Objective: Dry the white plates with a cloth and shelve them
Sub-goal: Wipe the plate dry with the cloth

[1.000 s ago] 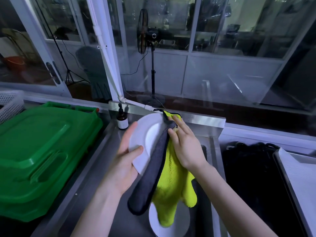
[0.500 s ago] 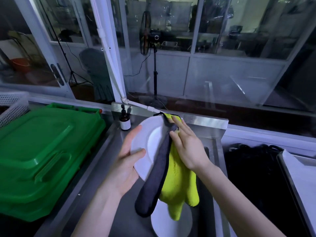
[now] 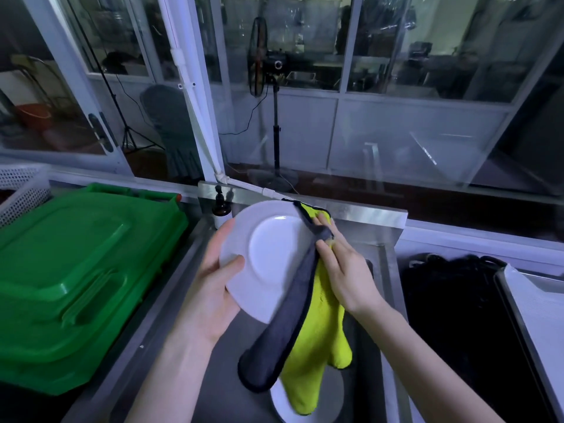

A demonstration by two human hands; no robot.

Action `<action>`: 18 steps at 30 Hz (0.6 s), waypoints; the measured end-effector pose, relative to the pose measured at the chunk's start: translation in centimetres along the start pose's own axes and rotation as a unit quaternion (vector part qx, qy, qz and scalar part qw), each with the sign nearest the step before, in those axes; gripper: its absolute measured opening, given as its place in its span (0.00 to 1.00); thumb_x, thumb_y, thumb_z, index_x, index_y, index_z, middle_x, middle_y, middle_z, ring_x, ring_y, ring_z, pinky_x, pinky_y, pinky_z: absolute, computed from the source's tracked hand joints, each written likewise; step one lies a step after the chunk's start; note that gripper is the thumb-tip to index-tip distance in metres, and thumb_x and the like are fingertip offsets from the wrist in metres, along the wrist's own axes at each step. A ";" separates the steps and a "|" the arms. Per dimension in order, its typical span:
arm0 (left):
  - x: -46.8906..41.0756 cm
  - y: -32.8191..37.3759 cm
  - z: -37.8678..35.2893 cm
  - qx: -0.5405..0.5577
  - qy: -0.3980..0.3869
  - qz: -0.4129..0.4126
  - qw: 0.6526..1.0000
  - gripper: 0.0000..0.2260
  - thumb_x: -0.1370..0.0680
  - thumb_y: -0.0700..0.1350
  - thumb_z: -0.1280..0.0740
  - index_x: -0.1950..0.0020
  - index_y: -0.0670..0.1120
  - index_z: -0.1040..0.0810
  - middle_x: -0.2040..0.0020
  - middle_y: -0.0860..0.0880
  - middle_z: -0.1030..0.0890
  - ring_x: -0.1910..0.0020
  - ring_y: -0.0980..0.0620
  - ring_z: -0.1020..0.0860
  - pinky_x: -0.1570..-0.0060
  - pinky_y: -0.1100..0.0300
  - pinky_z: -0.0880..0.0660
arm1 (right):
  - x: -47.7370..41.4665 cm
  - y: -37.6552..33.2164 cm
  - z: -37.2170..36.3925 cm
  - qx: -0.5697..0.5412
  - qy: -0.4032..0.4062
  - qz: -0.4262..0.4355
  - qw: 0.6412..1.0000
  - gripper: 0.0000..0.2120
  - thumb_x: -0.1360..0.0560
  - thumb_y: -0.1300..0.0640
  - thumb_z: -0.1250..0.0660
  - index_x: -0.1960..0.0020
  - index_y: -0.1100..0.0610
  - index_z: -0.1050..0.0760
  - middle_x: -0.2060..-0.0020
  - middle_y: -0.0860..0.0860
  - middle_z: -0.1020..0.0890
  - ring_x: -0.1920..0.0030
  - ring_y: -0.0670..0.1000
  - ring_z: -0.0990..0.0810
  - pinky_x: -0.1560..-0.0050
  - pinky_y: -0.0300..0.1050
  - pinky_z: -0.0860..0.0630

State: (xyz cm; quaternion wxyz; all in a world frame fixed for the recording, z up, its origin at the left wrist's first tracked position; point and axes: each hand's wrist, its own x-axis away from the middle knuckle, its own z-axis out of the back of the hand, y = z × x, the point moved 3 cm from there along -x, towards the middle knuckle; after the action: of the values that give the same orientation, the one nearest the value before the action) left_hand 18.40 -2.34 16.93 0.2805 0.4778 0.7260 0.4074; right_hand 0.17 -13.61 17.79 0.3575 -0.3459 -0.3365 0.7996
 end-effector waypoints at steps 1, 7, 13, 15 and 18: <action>0.0 0.1 0.2 0.006 0.006 -0.002 1.000 0.24 0.26 0.37 0.34 0.39 0.63 0.18 0.38 0.56 0.17 0.42 0.54 0.17 0.54 0.59 0.18 | 1.2 0.3 -0.1 -0.015 0.009 0.013 1.000 0.14 0.18 0.49 0.45 0.59 0.50 0.27 0.24 0.41 0.37 0.23 0.42 0.44 0.25 0.40 0.43; -0.4 0.3 -0.1 0.043 0.029 -0.009 0.999 0.24 0.27 0.37 0.35 0.36 0.60 0.21 0.36 0.52 0.18 0.39 0.51 0.18 0.51 0.56 0.18 | 7.1 -1.2 -3.2 0.079 0.007 0.161 0.984 0.22 0.16 0.50 0.45 0.23 0.52 0.39 0.22 0.46 0.40 0.21 0.52 0.47 0.23 0.49 0.46; -1.1 -0.9 -1.6 0.026 0.044 -0.007 0.999 0.23 0.18 0.34 0.42 0.29 0.57 0.28 0.41 0.55 0.15 0.45 0.56 0.16 0.55 0.63 0.19 | 5.8 -4.2 -6.1 0.263 -0.002 0.261 0.929 0.22 0.16 0.47 0.45 0.25 0.54 0.35 0.23 0.47 0.37 0.22 0.54 0.43 0.24 0.55 0.42; -1.1 -0.7 -1.3 0.052 0.051 0.001 0.997 0.23 0.17 0.34 0.43 0.31 0.58 0.26 0.41 0.53 0.15 0.46 0.54 0.15 0.56 0.61 0.19 | 5.7 -3.8 -5.9 0.283 -0.007 0.282 0.917 0.23 0.16 0.47 0.45 0.24 0.54 0.36 0.23 0.47 0.38 0.22 0.54 0.44 0.24 0.55 0.43; -0.9 -0.1 -0.8 0.084 0.049 -0.006 0.995 0.23 0.23 0.35 0.38 0.40 0.59 0.17 0.39 0.49 0.16 0.44 0.50 0.16 0.53 0.56 0.17 | 6.5 -2.0 -4.6 0.252 0.000 0.280 0.927 0.24 0.17 0.48 0.43 0.24 0.55 0.37 0.23 0.48 0.39 0.22 0.54 0.43 0.24 0.55 0.43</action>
State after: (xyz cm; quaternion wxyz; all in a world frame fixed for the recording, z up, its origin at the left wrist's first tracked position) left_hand 18.04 -3.48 17.29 0.2056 0.4753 0.7733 0.3659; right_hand 1.21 -5.95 14.88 0.1946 -0.3247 -0.0139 0.9255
